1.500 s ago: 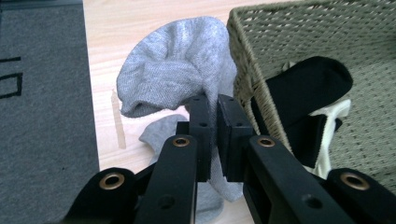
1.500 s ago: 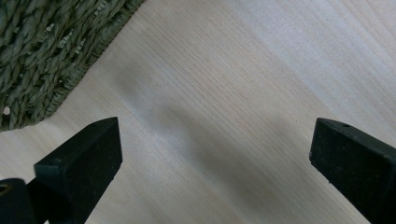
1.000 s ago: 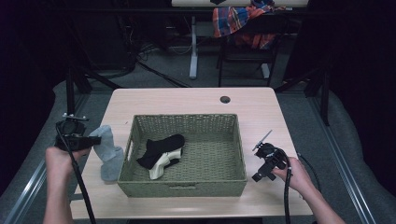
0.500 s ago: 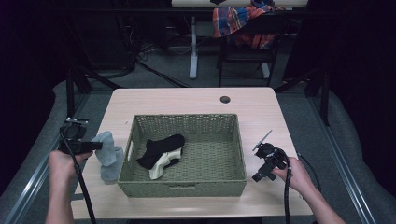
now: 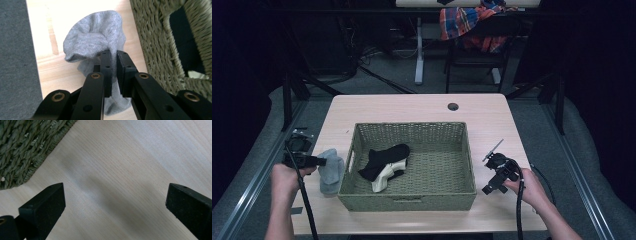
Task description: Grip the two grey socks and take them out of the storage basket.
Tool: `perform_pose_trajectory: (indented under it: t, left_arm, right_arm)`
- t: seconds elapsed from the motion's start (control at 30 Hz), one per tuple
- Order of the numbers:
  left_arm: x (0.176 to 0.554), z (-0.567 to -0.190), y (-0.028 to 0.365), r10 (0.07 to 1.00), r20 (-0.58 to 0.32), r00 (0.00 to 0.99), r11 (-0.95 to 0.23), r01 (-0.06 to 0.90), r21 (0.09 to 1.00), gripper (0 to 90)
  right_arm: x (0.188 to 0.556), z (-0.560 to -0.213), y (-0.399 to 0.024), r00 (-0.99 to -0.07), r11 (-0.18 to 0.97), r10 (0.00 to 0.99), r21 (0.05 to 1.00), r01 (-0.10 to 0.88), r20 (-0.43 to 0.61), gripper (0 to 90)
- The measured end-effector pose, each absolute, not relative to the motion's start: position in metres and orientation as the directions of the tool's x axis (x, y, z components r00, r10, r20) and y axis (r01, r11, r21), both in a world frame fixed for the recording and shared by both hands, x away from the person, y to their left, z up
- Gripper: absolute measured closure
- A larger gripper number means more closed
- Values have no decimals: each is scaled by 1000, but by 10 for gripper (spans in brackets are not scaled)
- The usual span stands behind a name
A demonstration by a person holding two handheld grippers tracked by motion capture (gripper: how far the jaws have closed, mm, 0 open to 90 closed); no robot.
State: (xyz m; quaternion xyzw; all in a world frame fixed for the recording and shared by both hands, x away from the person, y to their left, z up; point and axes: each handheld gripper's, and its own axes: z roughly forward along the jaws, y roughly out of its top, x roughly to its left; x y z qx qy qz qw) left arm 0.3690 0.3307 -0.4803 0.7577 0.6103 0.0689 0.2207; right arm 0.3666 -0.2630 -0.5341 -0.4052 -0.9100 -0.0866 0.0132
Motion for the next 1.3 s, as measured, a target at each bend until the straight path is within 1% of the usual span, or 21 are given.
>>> perform_pose_trajectory:
  t: [0.3, 0.37, 0.4, 0.57, 0.6, 0.63, 0.67, 0.73, 0.77, 0.83, 0.87, 0.9, 0.97, 1.0, 1.03, 1.07, 1.13, 1.17, 1.2, 1.27, 1.3]
  left_arm:
    - [375, -493, 322, 954, -162, 253, -173, 903, 393, 811]
    - [376, -495, 321, 954, -155, 257, -182, 906, 383, 817]
    - [376, -497, 320, 954, -154, 258, -184, 907, 380, 823]
    - [378, -505, 317, 956, -135, 260, -201, 918, 341, 859]
    - [379, -507, 317, 957, -130, 259, -205, 921, 331, 859]
    - [379, -509, 317, 958, -128, 258, -205, 923, 326, 859]
    - [380, -511, 318, 959, -127, 254, -202, 924, 325, 859]
    - [381, -515, 319, 960, -125, 251, -203, 929, 310, 859]
    - [381, -517, 319, 962, -122, 244, -197, 931, 306, 858]
    - [382, -521, 320, 965, -120, 235, -190, 935, 300, 855]
    - [382, -523, 321, 966, -120, 228, -185, 938, 293, 852]
    - [382, -525, 321, 967, -123, 225, -181, 939, 293, 848]
    - [383, -526, 323, 969, -125, 214, -170, 941, 292, 819]
    - [383, -526, 324, 968, -130, 214, -169, 941, 292, 789]
    - [382, -526, 325, 968, -132, 215, -169, 940, 296, 769]
    - [382, -524, 325, 968, -131, 215, -168, 939, 301, 738]
    - [380, -520, 328, 967, -137, 214, -160, 932, 327, 655]
    - [378, -517, 330, 969, -135, 208, -151, 927, 343, 610]
    - [377, -515, 330, 971, -129, 200, -143, 925, 351, 530]
    - [374, -510, 332, 975, -128, 180, -121, 920, 372, 422]
    - [372, -507, 333, 978, -124, 165, -106, 917, 385, 390]
  right_arm:
    - [367, -534, -263, -672, 657, 735, 149, 739, 92, 21]
    - [367, -533, -263, -673, 660, 734, 141, 738, 87, 21]
    - [366, -535, -263, -668, 652, 737, 154, 742, 102, 21]
    - [367, -534, -263, -671, 657, 736, 143, 740, 88, 21]
    - [367, -534, -263, -672, 659, 735, 141, 739, 88, 21]
    - [365, -536, -262, -659, 641, 746, 163, 750, 99, 21]
    - [366, -534, -263, -671, 657, 735, 145, 740, 94, 21]
    - [366, -534, -263, -672, 658, 734, 143, 739, 96, 21]
    - [365, -536, -262, -659, 641, 746, 163, 750, 99, 21]
    - [367, -534, -263, -677, 665, 730, 134, 735, 92, 21]
    - [365, -536, -262, -659, 641, 746, 161, 750, 99, 21]
    - [365, -536, -262, -659, 640, 745, 164, 750, 102, 21]
    - [365, -536, -262, -658, 640, 746, 163, 750, 101, 21]
    - [367, -534, -263, -673, 659, 735, 142, 738, 89, 21]
    - [366, -534, -263, -668, 653, 738, 149, 743, 95, 21]
    - [367, -533, -263, -675, 662, 732, 136, 737, 95, 21]
    - [368, -532, -263, -684, 673, 724, 123, 729, 90, 22]
    - [367, -534, -263, -670, 655, 736, 147, 741, 95, 21]
    - [367, -534, -262, -672, 657, 735, 145, 740, 96, 21]
    - [367, -534, -263, -673, 658, 734, 148, 738, 95, 21]
    - [367, -533, -263, -673, 658, 734, 147, 738, 95, 21]
